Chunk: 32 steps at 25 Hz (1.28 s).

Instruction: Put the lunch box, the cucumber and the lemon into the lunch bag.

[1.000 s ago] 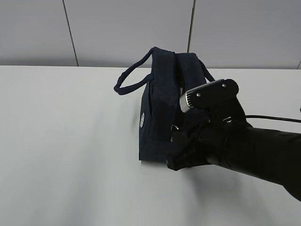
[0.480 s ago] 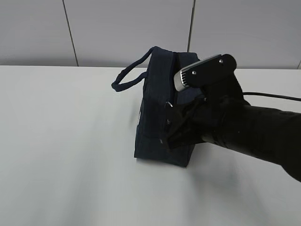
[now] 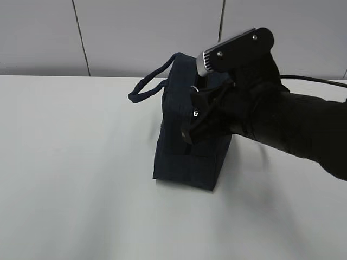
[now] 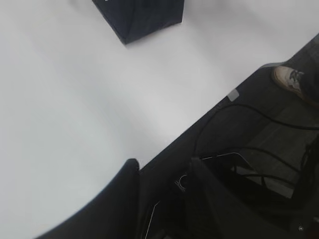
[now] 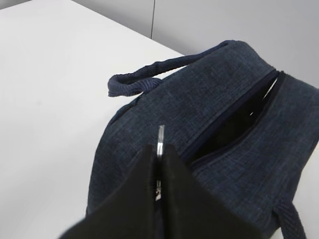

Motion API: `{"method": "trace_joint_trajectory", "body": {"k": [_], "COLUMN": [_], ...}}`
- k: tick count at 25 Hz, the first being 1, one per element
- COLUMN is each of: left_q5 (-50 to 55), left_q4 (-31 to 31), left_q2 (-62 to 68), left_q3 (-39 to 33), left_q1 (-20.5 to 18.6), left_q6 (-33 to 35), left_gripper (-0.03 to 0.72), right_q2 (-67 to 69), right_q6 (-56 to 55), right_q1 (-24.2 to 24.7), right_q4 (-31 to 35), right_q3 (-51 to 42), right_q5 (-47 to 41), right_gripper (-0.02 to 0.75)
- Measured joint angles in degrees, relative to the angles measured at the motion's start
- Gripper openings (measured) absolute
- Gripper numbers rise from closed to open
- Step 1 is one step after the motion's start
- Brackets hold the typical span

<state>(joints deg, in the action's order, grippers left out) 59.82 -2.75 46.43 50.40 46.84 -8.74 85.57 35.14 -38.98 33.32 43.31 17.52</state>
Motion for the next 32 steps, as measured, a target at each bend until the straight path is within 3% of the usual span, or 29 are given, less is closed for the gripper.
{"method": "trace_joint_trajectory", "body": {"k": [11, 15, 32], "left_q5": [-13.72, -21.77, -55.18], "left_q4": [6.97, 10.99, 14.43], "left_q2": [10.49, 16.74, 42.81], "left_q3": [-0.10, -0.10, -0.10], "left_q1": [0.00, 0.00, 0.00], "left_q6": [0.00, 0.00, 0.00], "left_gripper": [0.340, 0.344, 0.368], "right_q2": [0.00, 0.00, 0.00], "right_q6": [3.10, 3.10, 3.10], "right_q1": [0.00, 0.00, 0.00], "right_q4": [5.28, 5.79, 11.13], "right_q3": [0.04, 0.13, 0.38], "right_q5": [4.56, 5.12, 7.23], "right_gripper": [0.000, 0.000, 0.000]}}
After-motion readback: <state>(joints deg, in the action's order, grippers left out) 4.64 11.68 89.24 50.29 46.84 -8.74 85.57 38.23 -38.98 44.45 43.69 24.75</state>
